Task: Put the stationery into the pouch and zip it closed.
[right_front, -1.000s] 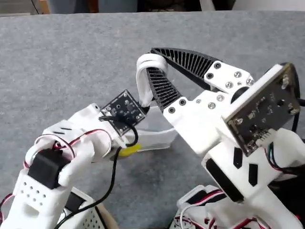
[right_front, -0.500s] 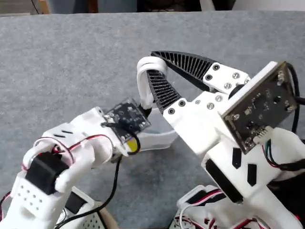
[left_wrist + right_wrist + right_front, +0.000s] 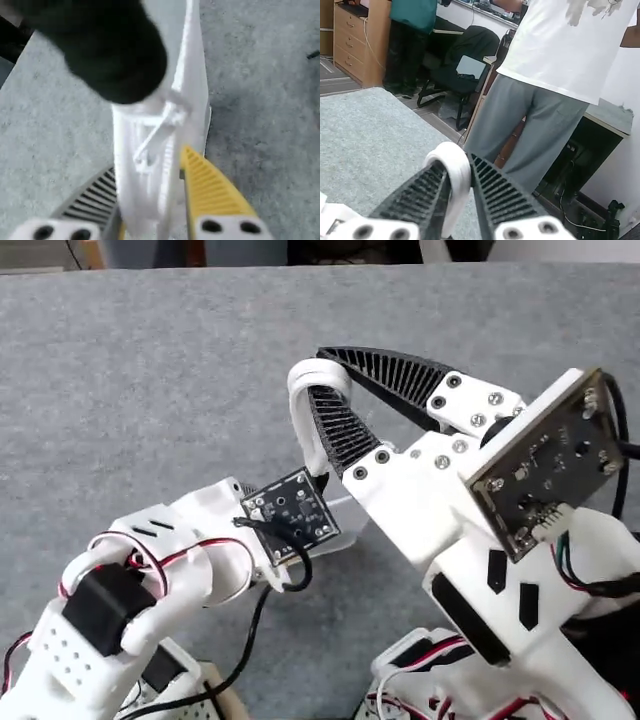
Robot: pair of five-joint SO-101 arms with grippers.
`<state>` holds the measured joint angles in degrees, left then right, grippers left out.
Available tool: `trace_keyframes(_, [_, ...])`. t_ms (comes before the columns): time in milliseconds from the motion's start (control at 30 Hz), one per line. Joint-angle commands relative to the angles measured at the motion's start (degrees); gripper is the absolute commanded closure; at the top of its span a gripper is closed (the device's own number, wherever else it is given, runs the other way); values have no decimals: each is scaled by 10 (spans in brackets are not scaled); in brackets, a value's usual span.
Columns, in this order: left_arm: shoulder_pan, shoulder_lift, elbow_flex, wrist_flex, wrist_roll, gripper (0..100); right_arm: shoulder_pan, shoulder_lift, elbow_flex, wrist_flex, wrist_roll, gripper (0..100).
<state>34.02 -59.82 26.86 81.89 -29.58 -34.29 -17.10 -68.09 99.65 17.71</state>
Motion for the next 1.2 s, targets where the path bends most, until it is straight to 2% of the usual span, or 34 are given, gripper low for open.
trace_keyframes(0, [4, -8, -49, 1, -4, 870, 10, -5, 2, 4, -5, 986])
trace_keyframes(300, [4, -8, -51, 1, 28, 869, 9, -6, 2, 4, -5, 986])
trace_keyframes(867, [4, -8, -51, -2, 29, 873, 8, -6, 3, 4, -5, 986])
trace_keyframes(933, [5, -8, -51, 1, 26, 900, 9, -6, 3, 4, -5, 986])
trace_keyframes(1000, [5, -8, -52, 0, 26, 973, 10, -6, 3, 5, -5, 986])
trace_keyframes(1167, [5, -8, -52, 1, 28, 973, 19, -7, 3, 12, -3, 986])
